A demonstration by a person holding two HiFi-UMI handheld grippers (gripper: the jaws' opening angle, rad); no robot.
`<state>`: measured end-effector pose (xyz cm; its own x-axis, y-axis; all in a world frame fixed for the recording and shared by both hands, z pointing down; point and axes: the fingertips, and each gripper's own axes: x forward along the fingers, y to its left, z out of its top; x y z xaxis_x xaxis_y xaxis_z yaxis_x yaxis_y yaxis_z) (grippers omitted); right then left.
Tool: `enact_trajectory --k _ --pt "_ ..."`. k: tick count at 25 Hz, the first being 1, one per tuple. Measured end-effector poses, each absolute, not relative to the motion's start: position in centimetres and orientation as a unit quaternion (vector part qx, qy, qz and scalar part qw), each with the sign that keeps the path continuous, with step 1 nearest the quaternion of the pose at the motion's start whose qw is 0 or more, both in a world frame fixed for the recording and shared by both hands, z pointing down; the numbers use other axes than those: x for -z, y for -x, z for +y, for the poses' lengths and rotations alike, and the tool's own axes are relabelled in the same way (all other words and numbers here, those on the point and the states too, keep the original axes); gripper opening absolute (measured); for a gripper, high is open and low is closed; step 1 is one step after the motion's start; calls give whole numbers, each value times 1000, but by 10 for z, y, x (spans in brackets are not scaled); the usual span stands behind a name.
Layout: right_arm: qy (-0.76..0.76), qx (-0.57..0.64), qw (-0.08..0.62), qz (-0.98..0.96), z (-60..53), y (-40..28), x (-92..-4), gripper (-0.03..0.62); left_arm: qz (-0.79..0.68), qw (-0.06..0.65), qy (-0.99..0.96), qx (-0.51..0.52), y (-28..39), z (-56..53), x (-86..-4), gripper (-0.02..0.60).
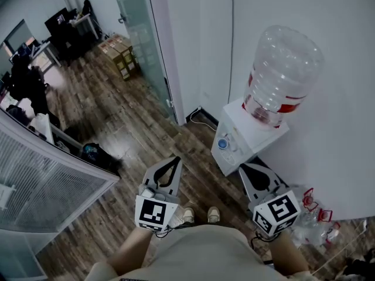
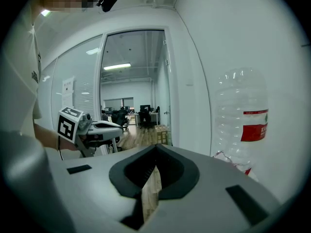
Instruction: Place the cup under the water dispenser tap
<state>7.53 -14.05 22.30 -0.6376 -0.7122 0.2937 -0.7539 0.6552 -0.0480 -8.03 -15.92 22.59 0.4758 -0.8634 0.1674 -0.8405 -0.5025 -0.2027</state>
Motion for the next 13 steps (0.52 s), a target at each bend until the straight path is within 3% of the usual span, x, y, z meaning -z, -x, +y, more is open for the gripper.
enact_trajectory --k 13 --pt "-435 -64 146 -886 -138 -87 -230 6 475 45 870 126 71 -154 -227 6"
